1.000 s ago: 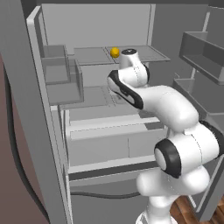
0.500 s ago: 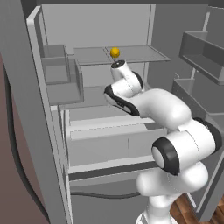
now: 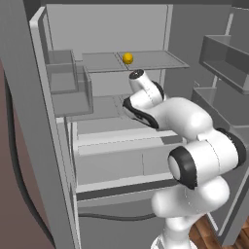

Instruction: Grab the lemon and onion from the fridge, place them in the blender, close the lid, and turn on the blender to create a marinade.

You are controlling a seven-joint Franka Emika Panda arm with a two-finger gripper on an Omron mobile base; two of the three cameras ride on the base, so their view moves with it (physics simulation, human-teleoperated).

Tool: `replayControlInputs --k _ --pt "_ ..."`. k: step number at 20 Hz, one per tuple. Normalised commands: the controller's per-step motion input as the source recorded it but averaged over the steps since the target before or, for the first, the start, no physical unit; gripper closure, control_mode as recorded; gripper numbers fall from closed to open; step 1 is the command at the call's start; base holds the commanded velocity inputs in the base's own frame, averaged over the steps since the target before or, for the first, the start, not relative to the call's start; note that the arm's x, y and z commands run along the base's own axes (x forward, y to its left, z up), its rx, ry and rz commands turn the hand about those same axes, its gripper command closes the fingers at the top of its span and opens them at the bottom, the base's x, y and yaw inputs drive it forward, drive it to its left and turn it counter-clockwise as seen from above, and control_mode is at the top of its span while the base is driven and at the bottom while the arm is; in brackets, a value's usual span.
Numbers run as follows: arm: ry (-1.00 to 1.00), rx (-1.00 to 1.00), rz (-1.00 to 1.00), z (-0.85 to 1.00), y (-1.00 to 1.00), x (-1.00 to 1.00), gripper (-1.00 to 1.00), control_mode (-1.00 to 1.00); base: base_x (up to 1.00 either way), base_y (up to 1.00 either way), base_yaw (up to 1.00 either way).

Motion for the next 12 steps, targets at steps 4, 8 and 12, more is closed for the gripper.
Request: replayControlInputs --k 4,8,12 --pt "0.00 0.00 -0.02 -0.01 -0.16 0.45 -1.00 -1.00 0.00 0.00 0.00" --pt "-0.10 0.00 0.00 -0.09 0.00 0.35 -1.00 -1.00 0.00 0.00 0.00" --pt "-0.14 0.00 0.02 -0.09 0.00 0.19 -1.00 -1.00 0.00 0.00 0.00"
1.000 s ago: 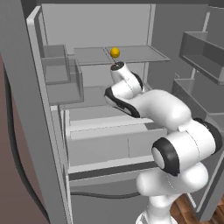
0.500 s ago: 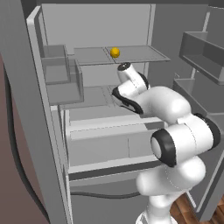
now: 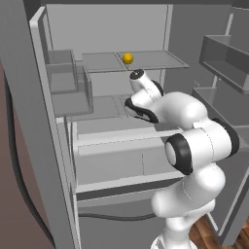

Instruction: Grab the lemon and onion from the fridge, place them in the blender, close the lid, and turn on the blender to create a marinade.

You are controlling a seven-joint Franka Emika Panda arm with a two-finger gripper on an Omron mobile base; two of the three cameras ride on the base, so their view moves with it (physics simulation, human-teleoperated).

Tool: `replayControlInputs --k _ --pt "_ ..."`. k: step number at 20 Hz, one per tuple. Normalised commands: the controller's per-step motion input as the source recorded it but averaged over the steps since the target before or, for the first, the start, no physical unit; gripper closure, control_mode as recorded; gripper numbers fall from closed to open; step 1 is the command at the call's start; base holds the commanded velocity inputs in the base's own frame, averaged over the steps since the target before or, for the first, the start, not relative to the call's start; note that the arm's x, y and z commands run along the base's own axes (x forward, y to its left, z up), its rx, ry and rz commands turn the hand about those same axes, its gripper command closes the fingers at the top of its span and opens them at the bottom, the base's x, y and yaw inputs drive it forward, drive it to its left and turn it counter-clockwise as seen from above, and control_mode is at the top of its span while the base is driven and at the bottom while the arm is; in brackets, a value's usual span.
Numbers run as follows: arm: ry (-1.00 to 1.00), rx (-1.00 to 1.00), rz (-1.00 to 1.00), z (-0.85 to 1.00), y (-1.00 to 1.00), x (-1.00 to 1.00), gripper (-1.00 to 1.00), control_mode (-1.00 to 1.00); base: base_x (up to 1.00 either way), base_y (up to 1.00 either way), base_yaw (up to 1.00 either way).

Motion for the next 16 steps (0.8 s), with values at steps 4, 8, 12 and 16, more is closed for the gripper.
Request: replayControlInputs --k 4,8,12,16 --pt "-0.06 0.00 0.00 0.00 -0.02 0.18 -1.00 -1.00 0.00 0.00 0.00" --pt "0.00 0.00 0.00 0.00 -0.01 0.02 -1.00 -1.00 0.00 0.00 0.00" --pt "0.00 0.00 0.00 0.00 0.00 0.00 -1.00 -1.00 0.00 0.00 0.00" --pt "0.04 0.00 0.00 0.00 0.00 0.13 -1.00 -1.00 0.00 0.00 0.00"
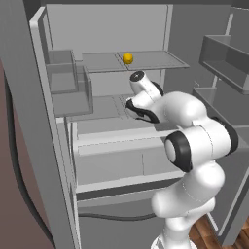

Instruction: Grab the lemon and onion from the fridge, place them in the blender, close the lid, and turn on the blender to create a marinade.

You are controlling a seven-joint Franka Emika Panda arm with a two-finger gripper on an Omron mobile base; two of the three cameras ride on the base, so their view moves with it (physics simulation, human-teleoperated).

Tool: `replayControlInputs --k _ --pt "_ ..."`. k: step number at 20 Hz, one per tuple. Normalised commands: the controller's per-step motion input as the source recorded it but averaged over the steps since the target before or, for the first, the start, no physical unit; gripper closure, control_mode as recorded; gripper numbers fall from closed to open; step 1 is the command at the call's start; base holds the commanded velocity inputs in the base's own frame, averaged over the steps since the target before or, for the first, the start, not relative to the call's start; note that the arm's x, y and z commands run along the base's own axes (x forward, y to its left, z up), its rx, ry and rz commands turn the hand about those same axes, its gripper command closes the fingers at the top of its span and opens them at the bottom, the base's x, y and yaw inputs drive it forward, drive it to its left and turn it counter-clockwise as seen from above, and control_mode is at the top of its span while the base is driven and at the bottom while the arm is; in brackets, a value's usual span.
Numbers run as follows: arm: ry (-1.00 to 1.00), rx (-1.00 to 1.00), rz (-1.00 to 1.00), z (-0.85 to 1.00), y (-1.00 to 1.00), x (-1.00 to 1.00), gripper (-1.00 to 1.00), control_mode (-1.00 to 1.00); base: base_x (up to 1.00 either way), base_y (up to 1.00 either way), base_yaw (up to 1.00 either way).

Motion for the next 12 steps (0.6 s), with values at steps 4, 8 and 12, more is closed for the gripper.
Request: replayControlInputs --k 4,8,12 --pt "0.00 0.00 0.00 0.00 0.00 0.08 -1.00 -1.00 0.00 0.00 0.00" --pt "0.00 0.00 0.00 0.00 -0.01 0.00 -1.00 -1.00 0.00 0.00 0.00" --pt "0.00 0.00 0.00 0.00 0.00 0.00 -1.00 1.00 0.07 0.25 -0.02"
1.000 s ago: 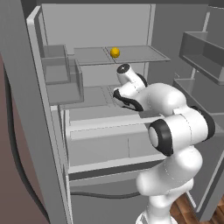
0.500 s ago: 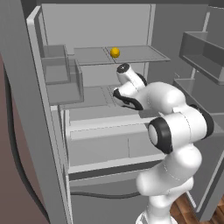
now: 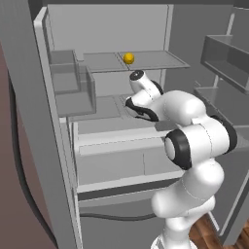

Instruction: Grab the lemon and onion from the fridge, place them in the blender, close the lid, and turn on the blender to create a marinade.

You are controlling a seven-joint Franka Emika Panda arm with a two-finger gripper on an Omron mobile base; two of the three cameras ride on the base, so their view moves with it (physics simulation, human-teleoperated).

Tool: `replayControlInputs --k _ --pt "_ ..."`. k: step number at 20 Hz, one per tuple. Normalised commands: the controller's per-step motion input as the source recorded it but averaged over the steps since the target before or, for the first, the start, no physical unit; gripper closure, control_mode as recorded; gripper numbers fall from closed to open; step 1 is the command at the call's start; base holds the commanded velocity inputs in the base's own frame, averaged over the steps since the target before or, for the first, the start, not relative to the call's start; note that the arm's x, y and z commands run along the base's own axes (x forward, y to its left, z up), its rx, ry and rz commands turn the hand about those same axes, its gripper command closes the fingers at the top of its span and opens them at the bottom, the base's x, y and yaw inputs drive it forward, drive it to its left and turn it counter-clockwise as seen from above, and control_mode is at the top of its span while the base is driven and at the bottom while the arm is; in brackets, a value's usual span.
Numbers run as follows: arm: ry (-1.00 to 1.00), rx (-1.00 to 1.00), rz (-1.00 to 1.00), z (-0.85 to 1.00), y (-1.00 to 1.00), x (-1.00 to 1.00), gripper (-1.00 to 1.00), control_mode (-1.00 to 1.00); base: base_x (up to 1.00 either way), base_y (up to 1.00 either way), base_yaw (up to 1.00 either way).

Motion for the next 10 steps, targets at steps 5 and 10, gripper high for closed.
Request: replayControlInputs --k 5,10 --pt "0.00 0.00 0.00 0.00 0.00 0.00 -1.00 1.00 0.29 0.24 -0.04" --pt "0.00 0.00 0.00 0.00 0.00 0.00 -1.00 1.00 0.34 0.09 -0.01"
